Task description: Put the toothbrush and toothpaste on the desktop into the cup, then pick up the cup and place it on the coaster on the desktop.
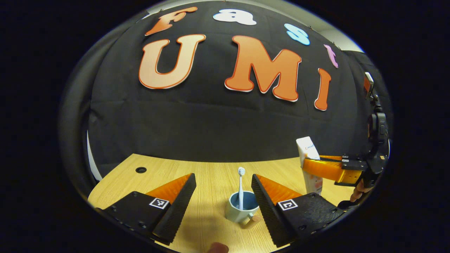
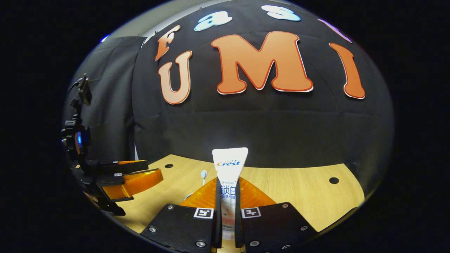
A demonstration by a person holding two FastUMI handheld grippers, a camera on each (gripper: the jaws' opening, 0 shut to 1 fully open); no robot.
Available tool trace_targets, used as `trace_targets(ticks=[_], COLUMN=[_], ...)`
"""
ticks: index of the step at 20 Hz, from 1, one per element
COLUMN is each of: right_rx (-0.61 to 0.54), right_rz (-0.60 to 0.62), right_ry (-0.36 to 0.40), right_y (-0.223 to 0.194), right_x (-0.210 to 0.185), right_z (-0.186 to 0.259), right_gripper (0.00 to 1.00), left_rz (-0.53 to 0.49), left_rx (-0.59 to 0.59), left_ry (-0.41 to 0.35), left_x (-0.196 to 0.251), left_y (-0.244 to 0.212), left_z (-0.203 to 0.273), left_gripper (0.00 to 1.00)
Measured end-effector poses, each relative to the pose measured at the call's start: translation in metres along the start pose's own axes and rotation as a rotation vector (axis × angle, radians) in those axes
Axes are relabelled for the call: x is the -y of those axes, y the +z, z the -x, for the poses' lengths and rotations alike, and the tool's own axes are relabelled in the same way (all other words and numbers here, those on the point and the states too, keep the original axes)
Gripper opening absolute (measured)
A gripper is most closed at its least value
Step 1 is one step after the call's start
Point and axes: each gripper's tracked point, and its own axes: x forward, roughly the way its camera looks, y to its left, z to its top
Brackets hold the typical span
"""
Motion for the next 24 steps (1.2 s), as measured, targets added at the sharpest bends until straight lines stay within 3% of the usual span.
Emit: trace_targets(ticks=[3, 9, 17, 24], right_rx=[0.019, 0.059, 0.066, 0.061], right_rz=[-0.042, -0.018, -0.009, 0.064], right_ry=[0.03, 0.087, 0.131, 0.159], right_y=[0.005, 0.001, -0.03, -0.052], right_x=[-0.016, -0.057, -0.081, -0.092], right_z=[-0.021, -0.064, -0.11, -0.12], right_gripper=[0.14, 0.14, 0.14, 0.2], left_rz=[-0.036, -0.057, -0.047, 0.0], left_rx=[0.095, 0.202, 0.217, 0.16], left_ry=[0.039, 0.022, 0.061, 0.085], left_x=[-0.015, -0.011, -0.023, -0.038], left_y=[0.028, 0.063, 0.057, 0.033], left_z=[0.016, 0.032, 0.031, 0.022], left_gripper=[0.96, 0.95, 0.95, 0.95])
